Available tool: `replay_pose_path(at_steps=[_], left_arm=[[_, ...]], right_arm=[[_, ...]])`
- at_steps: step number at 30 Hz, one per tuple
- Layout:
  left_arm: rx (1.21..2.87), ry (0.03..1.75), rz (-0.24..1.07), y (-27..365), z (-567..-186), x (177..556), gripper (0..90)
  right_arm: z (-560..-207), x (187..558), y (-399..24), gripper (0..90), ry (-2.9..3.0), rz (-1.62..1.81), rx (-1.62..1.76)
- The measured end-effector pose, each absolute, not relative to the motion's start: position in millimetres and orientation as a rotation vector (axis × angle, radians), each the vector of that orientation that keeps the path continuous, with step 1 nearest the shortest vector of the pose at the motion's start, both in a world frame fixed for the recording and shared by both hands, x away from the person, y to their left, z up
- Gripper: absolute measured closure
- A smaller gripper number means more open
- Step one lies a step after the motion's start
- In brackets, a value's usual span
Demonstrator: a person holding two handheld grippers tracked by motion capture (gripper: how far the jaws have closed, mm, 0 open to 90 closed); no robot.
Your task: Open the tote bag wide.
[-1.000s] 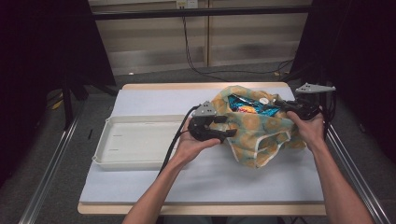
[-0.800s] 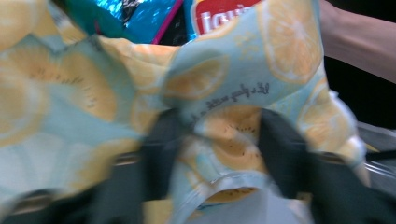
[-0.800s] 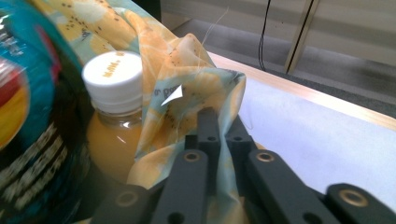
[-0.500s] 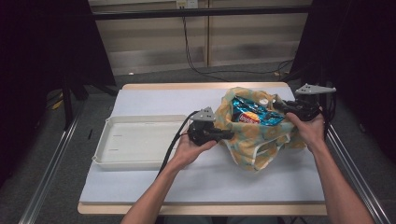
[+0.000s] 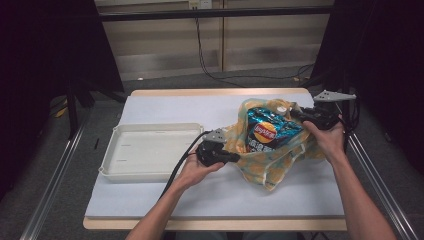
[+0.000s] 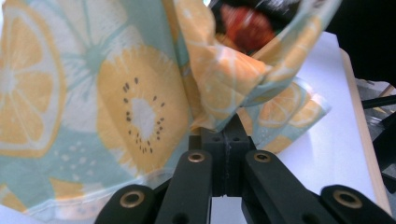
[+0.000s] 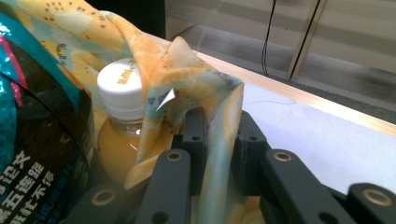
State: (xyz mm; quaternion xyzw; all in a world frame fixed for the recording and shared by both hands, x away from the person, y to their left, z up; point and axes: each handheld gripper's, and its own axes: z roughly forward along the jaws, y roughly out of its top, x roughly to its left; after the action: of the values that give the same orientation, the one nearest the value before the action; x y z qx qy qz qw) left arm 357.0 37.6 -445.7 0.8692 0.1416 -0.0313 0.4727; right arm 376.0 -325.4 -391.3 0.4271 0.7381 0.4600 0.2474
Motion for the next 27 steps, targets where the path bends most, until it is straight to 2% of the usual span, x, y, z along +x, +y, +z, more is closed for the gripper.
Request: replay_pose_path(at_steps=[4, 9, 13, 16, 21, 22, 24, 26, 27], left_arm=[[2.161, 0.375, -0.091, 34.3, -460.1, 359.5, 90.0], [2.133, 0.365, -0.100, 35.3, -456.0, 359.0, 90.0], [2.075, 0.370, -0.114, 42.8, -446.7, 359.1, 89.5], [2.048, 0.369, -0.100, 45.3, -439.4, 354.6, 80.9], [2.041, 0.369, -0.039, 52.2, -431.0, 345.3, 70.3], [2.018, 0.370, -0.024, 55.6, -429.0, 343.2, 64.8], [1.993, 0.371, -0.012, 61.7, -424.9, 340.2, 63.8], [1.988, 0.386, 0.007, 64.0, -422.9, 339.2, 56.1], [1.983, 0.394, 0.009, 67.5, -420.5, 339.4, 56.1]], right_arm=[[-393.1, 377.0, -323.0, 78.2, 2.019, 1.250, 1.158], [-394.3, 376.7, -323.2, 77.8, 2.011, 1.247, 1.161], [-392.4, 374.5, -325.5, 72.0, 2.003, 1.275, 1.159], [-387.2, 370.3, -326.5, 64.4, 1.996, 1.299, 1.151], [-378.0, 360.4, -329.1, 58.2, 1.980, 1.343, 1.127], [-376.0, 357.0, -329.6, 55.2, 1.980, 1.357, 1.116], [-374.0, 352.1, -329.9, 54.7, 1.978, 1.369, 1.111], [-371.4, 347.3, -329.6, 49.8, 1.973, 1.374, 1.099], [-371.4, 347.3, -329.6, 49.8, 1.973, 1.374, 1.099]])
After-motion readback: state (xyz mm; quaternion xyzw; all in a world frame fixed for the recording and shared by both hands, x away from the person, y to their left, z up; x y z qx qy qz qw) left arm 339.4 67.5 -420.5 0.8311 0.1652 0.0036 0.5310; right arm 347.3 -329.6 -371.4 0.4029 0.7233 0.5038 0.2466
